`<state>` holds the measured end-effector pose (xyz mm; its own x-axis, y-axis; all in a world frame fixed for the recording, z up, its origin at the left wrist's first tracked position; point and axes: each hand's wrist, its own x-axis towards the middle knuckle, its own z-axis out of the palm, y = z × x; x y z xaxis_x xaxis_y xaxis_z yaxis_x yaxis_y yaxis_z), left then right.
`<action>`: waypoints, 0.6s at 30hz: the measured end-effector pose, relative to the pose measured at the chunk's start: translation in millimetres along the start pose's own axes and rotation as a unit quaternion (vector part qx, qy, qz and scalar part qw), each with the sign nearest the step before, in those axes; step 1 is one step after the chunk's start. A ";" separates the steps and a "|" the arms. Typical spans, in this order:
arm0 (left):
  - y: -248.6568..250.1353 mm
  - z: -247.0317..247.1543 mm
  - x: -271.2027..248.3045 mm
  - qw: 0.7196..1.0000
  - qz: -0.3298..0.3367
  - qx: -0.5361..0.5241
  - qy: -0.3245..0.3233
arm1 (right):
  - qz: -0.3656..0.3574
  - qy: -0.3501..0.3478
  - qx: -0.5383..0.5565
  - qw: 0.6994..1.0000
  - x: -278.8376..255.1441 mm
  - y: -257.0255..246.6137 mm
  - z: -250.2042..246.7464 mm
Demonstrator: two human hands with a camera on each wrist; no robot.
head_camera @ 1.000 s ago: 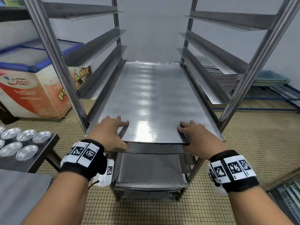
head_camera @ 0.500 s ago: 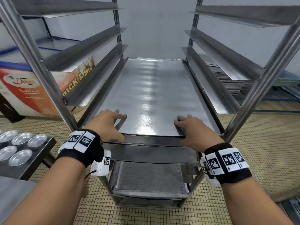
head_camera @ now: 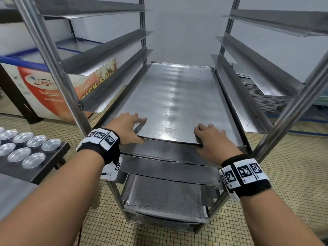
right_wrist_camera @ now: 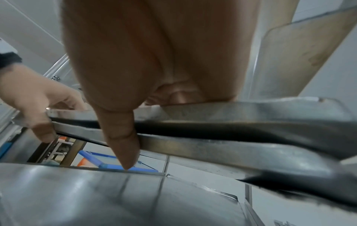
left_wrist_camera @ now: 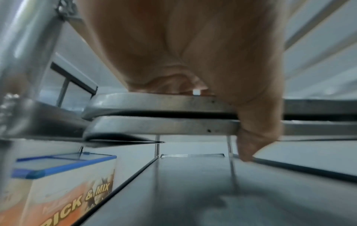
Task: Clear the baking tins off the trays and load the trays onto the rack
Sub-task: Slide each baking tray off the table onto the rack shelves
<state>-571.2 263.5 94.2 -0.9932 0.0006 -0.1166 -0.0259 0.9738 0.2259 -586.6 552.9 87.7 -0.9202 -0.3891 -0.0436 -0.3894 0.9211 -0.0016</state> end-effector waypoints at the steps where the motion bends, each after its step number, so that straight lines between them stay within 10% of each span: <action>1: 1.4 2.2 -1.9 0.999 0.001 0.033 0.010 | -0.001 0.010 -0.010 1.000 -2.0 -0.7 1.6; 12: -37.5 43.7 -97.8 0.991 0.054 0.062 0.106 | 0.039 0.094 -0.059 0.993 -53.1 -54.2 15.1; 18: -94.1 48.8 -177.2 0.995 -0.069 -0.010 0.068 | -0.025 0.086 0.023 0.996 -78.6 -132.5 15.2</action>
<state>-387.2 182.8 46.4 -0.9862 -0.1651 -0.0159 -0.1642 0.9579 0.2354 -462.1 461.7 76.2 -0.8950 -0.4270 0.1291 -0.4355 0.8990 -0.0459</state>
